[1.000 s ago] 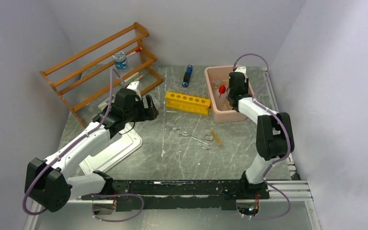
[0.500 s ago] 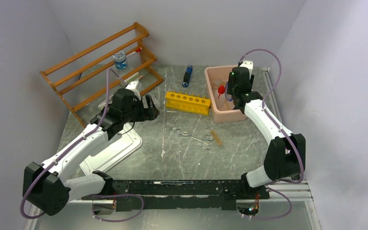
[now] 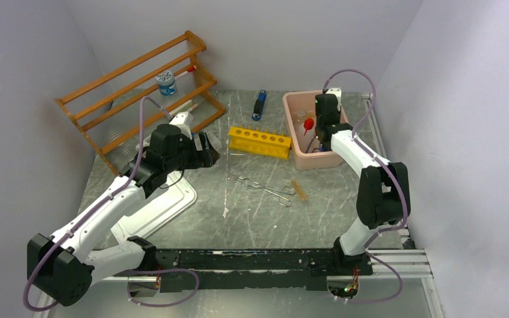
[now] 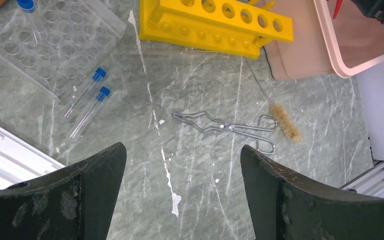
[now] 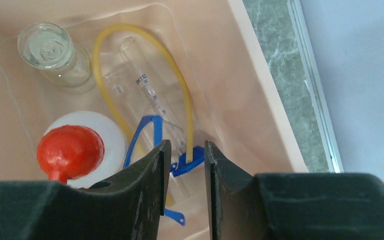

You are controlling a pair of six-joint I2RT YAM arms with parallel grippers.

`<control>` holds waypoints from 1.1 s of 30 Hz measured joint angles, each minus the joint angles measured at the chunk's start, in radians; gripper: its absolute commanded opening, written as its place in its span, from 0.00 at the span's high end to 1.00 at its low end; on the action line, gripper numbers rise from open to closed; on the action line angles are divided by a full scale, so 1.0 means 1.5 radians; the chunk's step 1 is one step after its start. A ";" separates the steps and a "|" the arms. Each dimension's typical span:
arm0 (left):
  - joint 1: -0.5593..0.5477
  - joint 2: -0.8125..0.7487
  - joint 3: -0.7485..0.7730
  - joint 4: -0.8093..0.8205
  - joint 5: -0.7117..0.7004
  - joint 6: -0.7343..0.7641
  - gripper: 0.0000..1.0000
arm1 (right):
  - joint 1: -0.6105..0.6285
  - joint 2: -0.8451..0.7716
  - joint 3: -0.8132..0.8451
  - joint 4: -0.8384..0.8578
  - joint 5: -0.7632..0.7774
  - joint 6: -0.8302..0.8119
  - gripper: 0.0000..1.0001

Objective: Organize the chemistry lab equipment

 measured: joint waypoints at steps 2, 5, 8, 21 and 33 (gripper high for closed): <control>0.000 -0.005 0.000 -0.002 -0.001 0.000 0.12 | -0.005 0.017 0.011 -0.001 -0.009 -0.002 0.60; 0.000 -0.005 0.000 -0.003 -0.002 0.000 0.12 | -0.006 0.021 0.021 -0.004 -0.029 0.004 0.55; 0.000 -0.005 0.000 -0.004 -0.001 0.000 0.12 | -0.005 0.014 0.027 -0.012 -0.049 0.019 0.51; 0.000 0.031 0.000 0.009 0.023 -0.003 0.14 | 0.011 -0.178 0.027 -0.150 -0.154 0.118 0.43; 0.000 0.044 -0.044 0.041 0.059 -0.032 0.16 | 0.241 -0.237 -0.008 -0.221 -0.151 0.155 0.43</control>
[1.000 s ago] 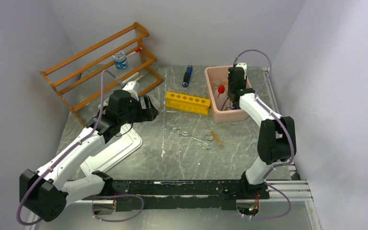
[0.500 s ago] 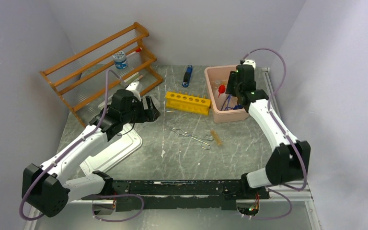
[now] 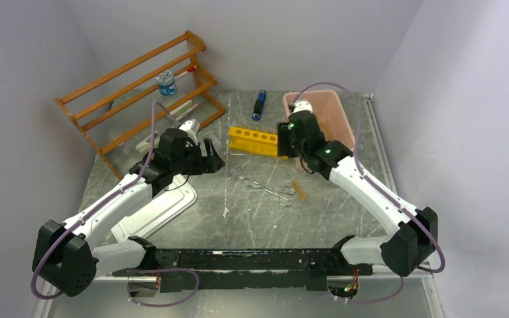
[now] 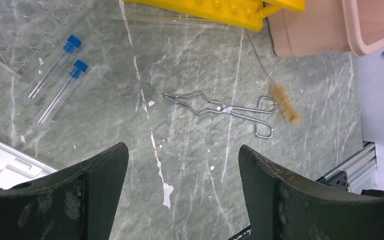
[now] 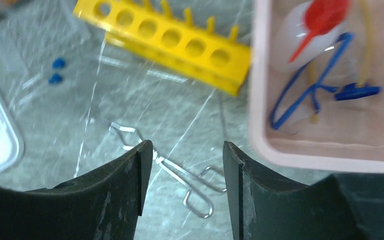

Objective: Organize the chemistry lab equipment

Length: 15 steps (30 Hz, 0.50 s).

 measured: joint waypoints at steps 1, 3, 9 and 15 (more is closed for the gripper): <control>0.000 0.001 -0.002 0.000 0.000 -0.003 0.17 | 0.018 0.001 -0.010 0.002 -0.001 0.001 0.43; 0.000 0.001 -0.005 0.000 0.000 -0.006 0.17 | 0.061 0.012 -0.034 0.009 -0.005 0.000 0.43; 0.000 0.002 -0.024 0.008 0.000 -0.015 0.19 | 0.137 0.127 -0.066 0.052 -0.039 -0.008 0.42; -0.002 0.044 -0.069 0.065 0.031 -0.040 0.21 | 0.140 0.216 -0.091 0.066 -0.048 0.002 0.42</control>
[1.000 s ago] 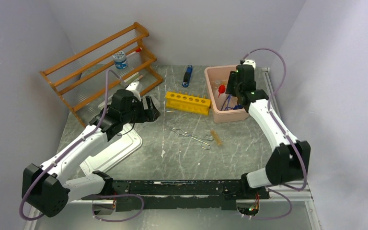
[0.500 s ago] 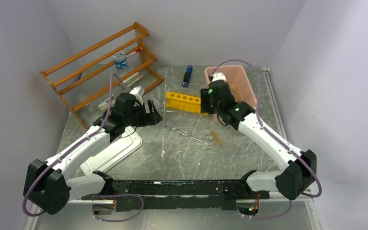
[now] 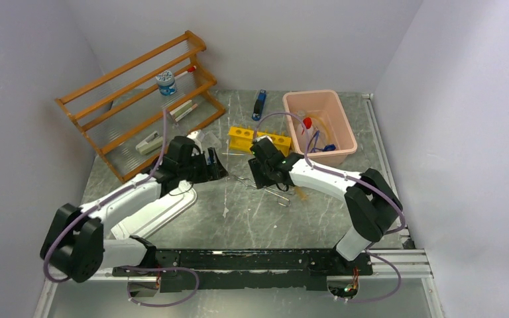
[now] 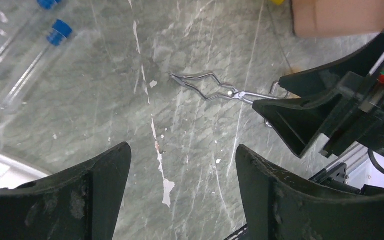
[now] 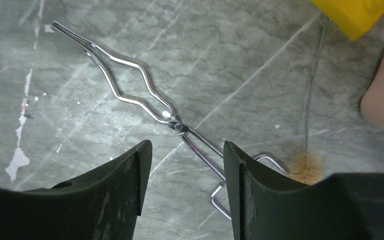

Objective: Organize the chemistry lab equipment

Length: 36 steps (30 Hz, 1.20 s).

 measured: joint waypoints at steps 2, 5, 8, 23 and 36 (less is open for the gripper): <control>-0.009 0.034 -0.003 0.021 0.007 -0.009 0.23 | -0.001 0.005 -0.009 0.001 0.001 0.007 0.43; -0.031 0.097 -0.002 0.063 0.006 -0.024 0.32 | -0.001 0.004 -0.028 0.012 0.001 0.017 0.45; -0.062 0.157 0.004 0.095 -0.013 -0.037 0.42 | -0.001 0.003 -0.056 0.024 -0.002 0.027 0.47; -0.116 0.315 0.033 0.245 -0.175 -0.079 0.61 | -0.002 -0.039 -0.106 0.057 -0.012 0.053 0.51; -0.121 0.344 -0.019 0.406 -0.176 -0.076 0.64 | -0.002 -0.039 -0.095 0.055 -0.008 0.037 0.52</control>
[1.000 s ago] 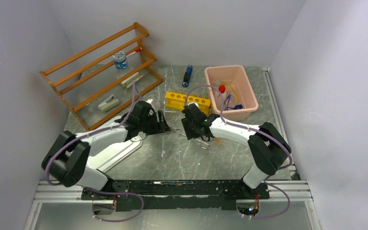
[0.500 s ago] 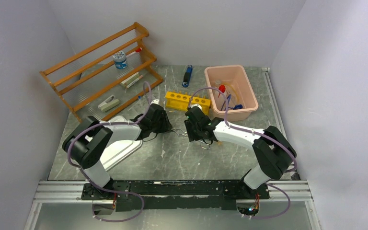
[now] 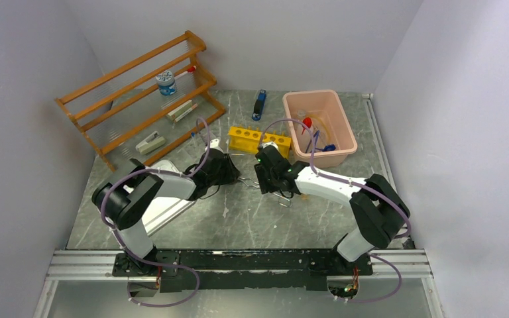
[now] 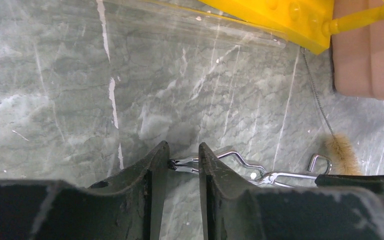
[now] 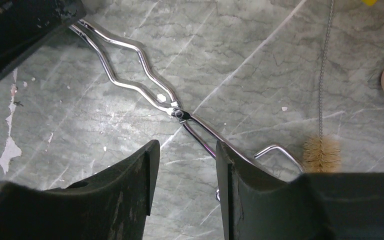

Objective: Organize the chemistry lab equipment

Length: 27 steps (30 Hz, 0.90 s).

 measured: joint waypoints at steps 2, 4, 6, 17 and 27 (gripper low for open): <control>-0.004 -0.002 -0.010 0.018 0.000 -0.005 0.64 | 0.000 0.000 0.004 0.000 0.001 -0.001 0.51; -0.007 -0.004 -0.023 0.039 0.000 -0.012 0.64 | 0.000 0.000 0.007 0.000 0.000 -0.003 0.51; -0.010 -0.005 -0.036 0.060 -0.001 -0.027 0.64 | 0.000 0.000 0.009 0.001 0.000 -0.004 0.52; -0.016 -0.005 -0.087 0.137 -0.005 -0.123 0.66 | -0.002 0.010 0.001 0.021 -0.006 -0.013 0.52; -0.017 0.005 -0.096 0.160 -0.001 -0.146 0.78 | -0.004 0.056 -0.015 0.055 -0.022 -0.025 0.62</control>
